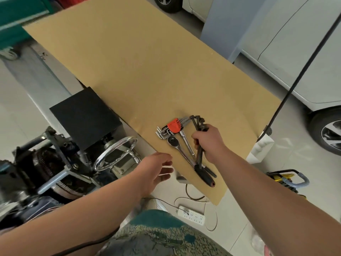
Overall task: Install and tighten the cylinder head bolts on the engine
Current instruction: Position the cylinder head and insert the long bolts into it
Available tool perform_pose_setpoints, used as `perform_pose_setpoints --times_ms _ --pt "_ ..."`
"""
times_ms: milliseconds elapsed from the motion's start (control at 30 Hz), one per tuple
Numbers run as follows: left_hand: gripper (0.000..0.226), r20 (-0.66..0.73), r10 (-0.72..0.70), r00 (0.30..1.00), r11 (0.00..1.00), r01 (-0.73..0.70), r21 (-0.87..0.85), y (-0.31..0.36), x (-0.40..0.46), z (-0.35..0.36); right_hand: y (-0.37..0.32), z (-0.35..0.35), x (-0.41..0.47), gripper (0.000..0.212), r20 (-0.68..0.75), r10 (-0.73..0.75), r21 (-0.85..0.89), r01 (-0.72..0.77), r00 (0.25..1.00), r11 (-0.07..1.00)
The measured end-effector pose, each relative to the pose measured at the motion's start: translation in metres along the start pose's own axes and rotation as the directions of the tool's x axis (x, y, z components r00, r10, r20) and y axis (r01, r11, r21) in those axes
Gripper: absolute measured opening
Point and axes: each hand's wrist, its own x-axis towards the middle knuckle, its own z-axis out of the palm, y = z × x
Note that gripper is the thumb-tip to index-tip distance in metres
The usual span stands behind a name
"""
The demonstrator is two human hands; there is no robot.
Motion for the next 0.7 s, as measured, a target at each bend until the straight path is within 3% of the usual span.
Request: perform_pose_setpoints --times_ms 167,300,433,567,700 --pt "0.038 0.093 0.204 0.974 0.967 -0.186 -0.173 0.027 -0.066 -0.065 -0.051 0.092 -0.103 0.011 0.383 -0.069 0.204 -0.012 0.921 0.979" --pt "0.046 0.027 0.398 0.917 0.879 -0.373 -0.298 0.038 -0.127 -0.149 -0.076 0.192 -0.185 0.032 0.539 -0.156 0.01 0.179 0.828 0.984" --pt "0.052 -0.183 0.512 0.839 0.728 -0.537 -0.426 0.027 -0.183 -0.253 -0.089 0.298 -0.266 0.029 0.649 -0.275 -0.15 0.474 0.709 0.867" --pt "0.066 -0.297 0.559 0.774 0.627 -0.629 -0.46 -0.008 -0.24 -0.351 -0.09 0.394 -0.352 0.034 0.772 -0.192 -0.254 0.571 0.606 0.781" --pt "0.07 -0.367 0.513 0.776 0.531 -0.622 -0.576 -0.052 -0.275 -0.433 -0.079 0.46 -0.423 0.027 0.832 -0.111 -0.335 0.65 0.544 0.682"
